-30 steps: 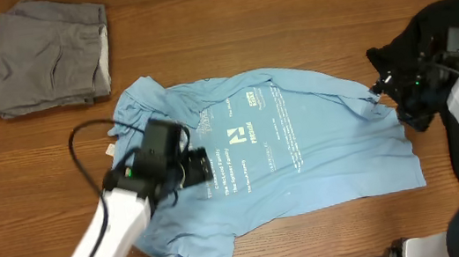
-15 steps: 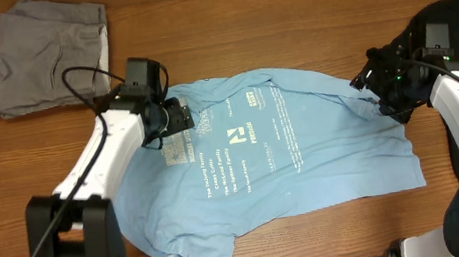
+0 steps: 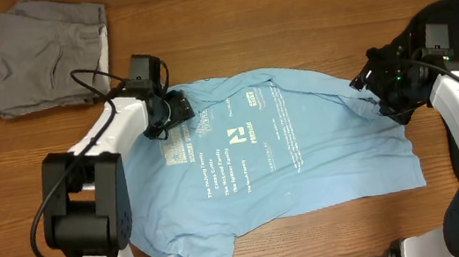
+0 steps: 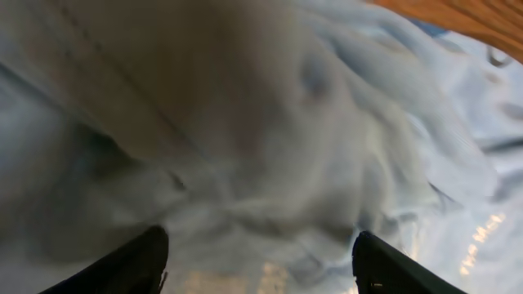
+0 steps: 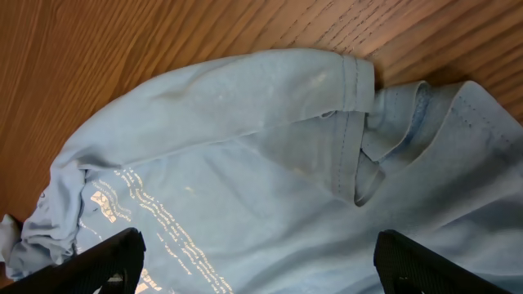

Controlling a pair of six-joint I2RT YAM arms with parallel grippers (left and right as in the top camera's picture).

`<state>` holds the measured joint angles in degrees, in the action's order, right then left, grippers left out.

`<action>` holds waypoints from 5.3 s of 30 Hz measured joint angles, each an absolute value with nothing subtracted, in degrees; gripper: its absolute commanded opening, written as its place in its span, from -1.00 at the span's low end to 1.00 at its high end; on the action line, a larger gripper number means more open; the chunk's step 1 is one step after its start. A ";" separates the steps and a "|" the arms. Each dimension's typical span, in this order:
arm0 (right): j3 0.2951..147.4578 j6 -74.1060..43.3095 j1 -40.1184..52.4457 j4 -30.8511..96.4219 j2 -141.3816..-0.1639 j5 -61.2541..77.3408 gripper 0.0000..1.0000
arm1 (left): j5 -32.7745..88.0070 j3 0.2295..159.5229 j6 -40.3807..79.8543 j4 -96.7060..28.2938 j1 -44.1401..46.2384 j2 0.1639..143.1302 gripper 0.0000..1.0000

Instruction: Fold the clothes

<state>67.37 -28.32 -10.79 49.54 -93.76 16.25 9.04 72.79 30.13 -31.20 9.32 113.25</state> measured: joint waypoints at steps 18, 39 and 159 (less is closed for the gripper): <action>67.37 -28.23 -10.79 48.99 -93.76 15.55 0.89 | 9.89 72.82 30.09 -26.26 8.51 113.60 0.40; 67.37 -28.25 -10.85 41.43 -99.44 10.15 0.83 | 9.85 72.82 29.85 -26.46 8.51 113.60 -0.49; 94.02 -32.99 -13.41 44.71 -105.30 4.69 -0.92 | 0.71 97.54 21.82 -72.66 8.51 105.75 -0.92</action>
<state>94.02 -32.99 -13.41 44.71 -105.30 4.69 0.71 97.54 21.82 -72.66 8.51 105.75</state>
